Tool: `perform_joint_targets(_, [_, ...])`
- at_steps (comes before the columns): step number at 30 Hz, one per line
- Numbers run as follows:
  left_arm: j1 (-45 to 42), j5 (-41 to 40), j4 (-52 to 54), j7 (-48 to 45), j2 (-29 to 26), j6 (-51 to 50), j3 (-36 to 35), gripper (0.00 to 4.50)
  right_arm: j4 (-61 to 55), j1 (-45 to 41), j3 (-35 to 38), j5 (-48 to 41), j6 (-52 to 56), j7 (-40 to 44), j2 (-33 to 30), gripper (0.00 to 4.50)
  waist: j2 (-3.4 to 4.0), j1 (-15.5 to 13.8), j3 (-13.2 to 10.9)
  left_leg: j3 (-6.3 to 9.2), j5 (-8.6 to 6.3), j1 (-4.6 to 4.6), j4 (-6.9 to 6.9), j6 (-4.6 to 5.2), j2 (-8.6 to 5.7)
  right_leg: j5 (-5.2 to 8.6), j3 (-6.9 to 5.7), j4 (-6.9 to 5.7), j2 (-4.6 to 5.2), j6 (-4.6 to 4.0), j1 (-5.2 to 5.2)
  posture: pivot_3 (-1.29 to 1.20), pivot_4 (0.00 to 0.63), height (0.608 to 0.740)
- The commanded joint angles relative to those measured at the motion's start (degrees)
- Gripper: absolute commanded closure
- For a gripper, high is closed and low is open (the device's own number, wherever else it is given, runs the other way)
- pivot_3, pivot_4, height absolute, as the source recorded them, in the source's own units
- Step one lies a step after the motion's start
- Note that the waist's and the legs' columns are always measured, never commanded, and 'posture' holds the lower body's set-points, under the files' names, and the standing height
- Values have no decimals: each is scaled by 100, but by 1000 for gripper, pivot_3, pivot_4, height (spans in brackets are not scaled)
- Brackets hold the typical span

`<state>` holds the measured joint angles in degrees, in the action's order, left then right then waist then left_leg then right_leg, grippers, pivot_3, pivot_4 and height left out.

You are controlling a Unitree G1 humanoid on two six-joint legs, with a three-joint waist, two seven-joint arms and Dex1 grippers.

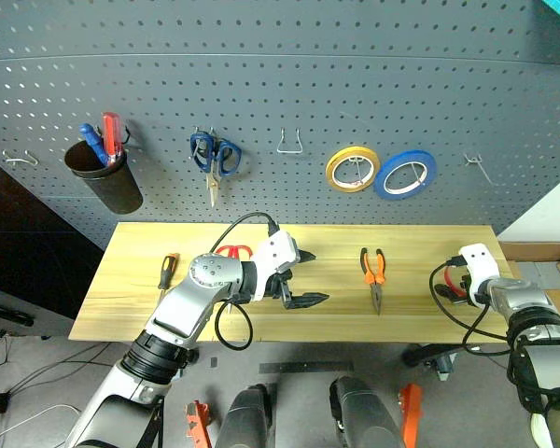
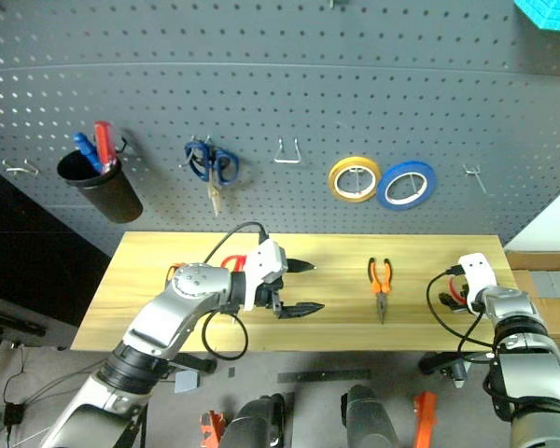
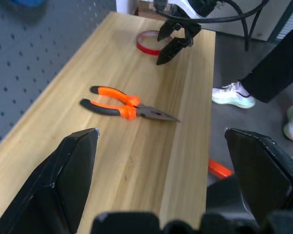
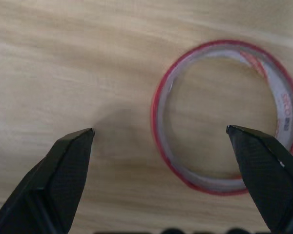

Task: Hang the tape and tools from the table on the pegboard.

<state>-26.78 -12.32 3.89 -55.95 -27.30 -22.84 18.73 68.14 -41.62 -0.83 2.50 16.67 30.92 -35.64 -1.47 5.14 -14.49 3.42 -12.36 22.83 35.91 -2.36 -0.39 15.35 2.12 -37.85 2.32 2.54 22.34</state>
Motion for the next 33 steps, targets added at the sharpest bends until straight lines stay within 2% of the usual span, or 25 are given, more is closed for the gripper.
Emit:
perform_joint_targets(1, [-135,27,85,-124,25,157,14,41,242,-80,-186,276,-96,179,-56,589,-25,-7,-31,0,-1,0,3,-1,1,-1,0,0,0,1,0,-103,283,740])
perform_joint_targets(12, [-359,-296,511,-612,41,-382,127,41,499,-83,-350,497,258,648,-32,4371,-76,-35,-106,-3,-9,0,9,-4,6,-4,7,7,0,8,-3,-74,313,740])
perform_joint_targets(16, [-454,-263,560,-585,106,-388,117,41,342,65,-339,525,-45,420,-33,4443,-104,-38,-148,-1,-9,1,13,-5,10,-6,8,7,0,10,-4,-73,318,740])
perform_joint_targets(19, [-594,-257,539,-484,256,-306,61,41,-209,322,-220,423,-300,374,-138,4443,-111,-42,-157,1,-9,4,13,-6,14,-8,7,12,2,14,-4,-83,317,740])
perform_joint_targets(21, [-765,-309,557,-383,434,-285,2,41,-1808,1112,-20,286,-285,405,-396,4443,-98,-76,-179,1,-10,8,14,-5,14,-11,8,15,7,20,-4,-105,318,740])
perform_joint_targets(24, [-882,-337,564,-393,537,-245,3,41,-4087,2199,486,12,302,230,-520,4443,-39,-114,-224,9,-11,20,14,-4,10,7,6,16,22,54,1,-124,320,740])
perform_joint_targets(28, [-1112,-321,453,-337,740,-81,31,41,-7389,3347,1643,18,930,-930,-15,4443,1,-8,-286,-11,-24,20,13,-2,7,12,35,6,33,62,20,-153,326,740])
perform_joint_targets(33, [-1179,-247,260,-388,768,123,23,41,-9849,3723,1729,160,1493,-1585,705,4443,-9,41,-307,-25,-22,62,18,-6,11,18,43,-22,6,82,88,-182,329,740])
